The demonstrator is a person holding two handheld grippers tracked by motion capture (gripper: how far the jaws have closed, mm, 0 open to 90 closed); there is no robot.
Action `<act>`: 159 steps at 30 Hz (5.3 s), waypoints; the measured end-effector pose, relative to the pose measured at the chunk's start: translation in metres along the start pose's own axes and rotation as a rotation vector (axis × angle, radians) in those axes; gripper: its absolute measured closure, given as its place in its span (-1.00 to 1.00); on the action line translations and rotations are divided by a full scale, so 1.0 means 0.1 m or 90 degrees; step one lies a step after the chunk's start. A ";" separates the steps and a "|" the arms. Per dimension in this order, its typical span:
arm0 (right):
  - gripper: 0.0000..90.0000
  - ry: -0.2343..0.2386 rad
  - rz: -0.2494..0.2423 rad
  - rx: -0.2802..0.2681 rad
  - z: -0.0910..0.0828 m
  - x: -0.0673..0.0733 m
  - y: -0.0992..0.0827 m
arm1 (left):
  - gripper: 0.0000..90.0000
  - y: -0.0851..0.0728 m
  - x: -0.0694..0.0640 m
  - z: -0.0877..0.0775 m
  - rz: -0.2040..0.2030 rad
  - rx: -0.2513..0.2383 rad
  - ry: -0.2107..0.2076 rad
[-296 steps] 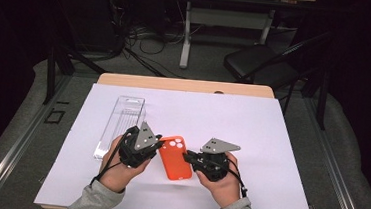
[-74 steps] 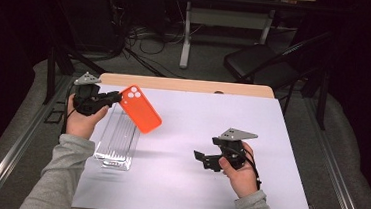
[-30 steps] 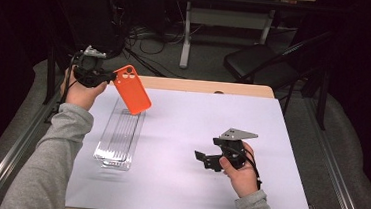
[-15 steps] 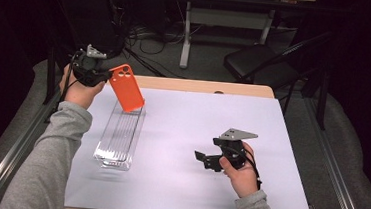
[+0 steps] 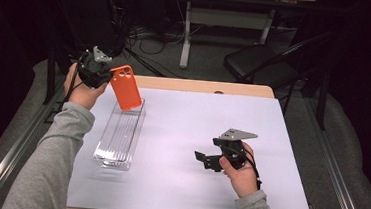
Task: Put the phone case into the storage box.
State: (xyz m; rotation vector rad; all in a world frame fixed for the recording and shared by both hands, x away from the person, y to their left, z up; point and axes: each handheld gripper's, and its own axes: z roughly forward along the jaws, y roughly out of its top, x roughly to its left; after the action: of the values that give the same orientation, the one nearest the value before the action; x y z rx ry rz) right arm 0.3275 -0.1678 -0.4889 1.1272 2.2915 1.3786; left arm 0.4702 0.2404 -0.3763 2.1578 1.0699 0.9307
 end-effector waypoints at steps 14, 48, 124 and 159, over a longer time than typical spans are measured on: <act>-0.67 -0.008 0.003 -0.005 0.00 -0.01 -0.01 | 0.79 -0.08 -0.02 0.16 0.017 -0.014 0.010; -0.67 -0.014 0.007 -0.013 -0.03 -0.06 -0.03 | 0.79 -0.24 -0.06 0.42 0.080 -0.025 0.025; -0.67 -0.017 0.013 -0.010 -0.04 -0.08 -0.06 | 0.74 -0.34 -0.27 0.74 0.232 -0.041 0.055; -0.67 -0.017 0.019 -0.009 -0.04 -0.09 -0.07 | 0.49 -0.36 -0.24 0.80 0.203 -0.042 0.048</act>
State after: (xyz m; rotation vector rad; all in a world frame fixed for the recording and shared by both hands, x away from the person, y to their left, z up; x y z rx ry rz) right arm 0.3279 -0.1785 -0.4941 1.1744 2.2519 1.3787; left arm 0.5054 0.2260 -0.4592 2.2940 0.7269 1.1806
